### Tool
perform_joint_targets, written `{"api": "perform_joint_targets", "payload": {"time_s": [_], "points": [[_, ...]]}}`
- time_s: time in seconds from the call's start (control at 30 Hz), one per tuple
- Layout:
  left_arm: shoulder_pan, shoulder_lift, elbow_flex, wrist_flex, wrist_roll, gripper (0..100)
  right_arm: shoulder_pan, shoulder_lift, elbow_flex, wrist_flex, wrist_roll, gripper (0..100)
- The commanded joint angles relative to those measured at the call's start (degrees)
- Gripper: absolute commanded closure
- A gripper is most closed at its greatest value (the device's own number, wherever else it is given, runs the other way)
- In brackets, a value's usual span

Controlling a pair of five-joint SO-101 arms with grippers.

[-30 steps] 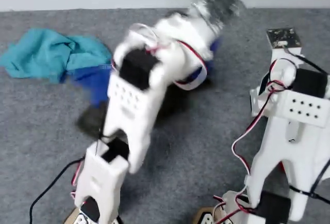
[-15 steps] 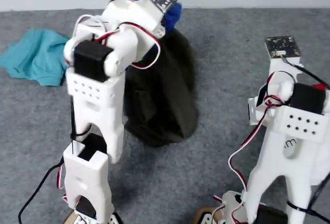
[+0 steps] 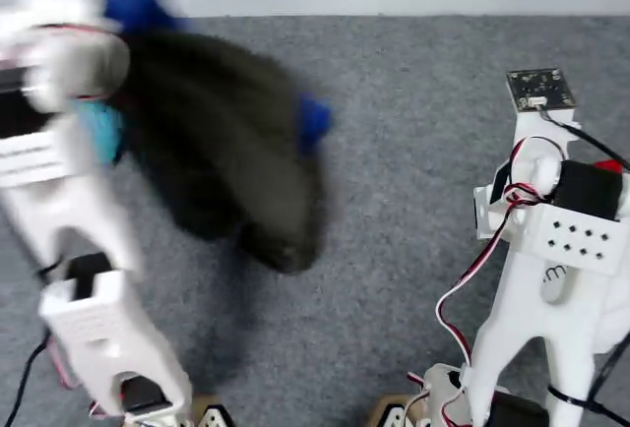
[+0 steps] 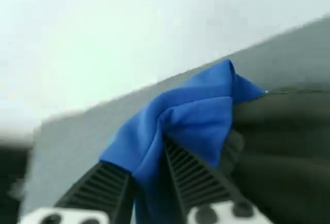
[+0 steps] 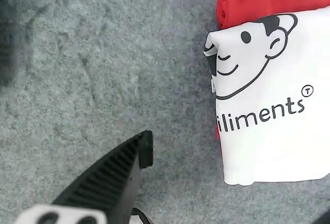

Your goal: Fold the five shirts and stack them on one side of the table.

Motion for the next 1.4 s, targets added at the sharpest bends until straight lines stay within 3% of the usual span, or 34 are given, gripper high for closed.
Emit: {"api": "perform_joint_targets", "payload": {"time_s": [0.0, 0.17, 0.77, 0.87, 0.97, 1.17, 1.23, 1.33, 1.37], "points": [[-11.78, -4.13, -2.51, 0.88, -0.53, 99, -0.31, -1.27, -0.18, -0.84, 0.70, 47.1], [-17.23, -4.13, -2.51, 0.97, -0.53, 99, -0.31, -1.27, -0.18, -0.84, 0.70, 47.1], [-17.67, -4.13, -1.89, 1.14, 0.53, 98, -0.31, -1.27, -0.18, -0.66, 0.70, 47.1], [-18.46, -4.13, 3.12, 1.14, 2.02, 88, -0.31, -1.27, -0.18, -0.66, 0.70, 47.1], [-22.24, -4.04, 11.74, -0.18, 4.40, 77, -0.31, -1.27, -0.18, -0.66, 0.70, 47.1], [-34.37, -4.57, 25.71, -11.60, 15.47, 78, -0.40, -1.27, -0.18, -0.75, 0.70, 47.1], [-34.55, -4.66, 26.33, -8.62, 18.11, 78, -0.40, -1.19, -0.18, -0.84, 0.70, 47.1], [-29.27, -4.66, 26.51, 1.76, 18.20, 78, -0.40, -1.19, -0.18, -0.84, 0.70, 47.1], [-27.16, -4.75, 28.09, 1.32, 18.29, 78, -0.40, -1.19, -0.18, -0.84, 0.70, 47.1]]}}
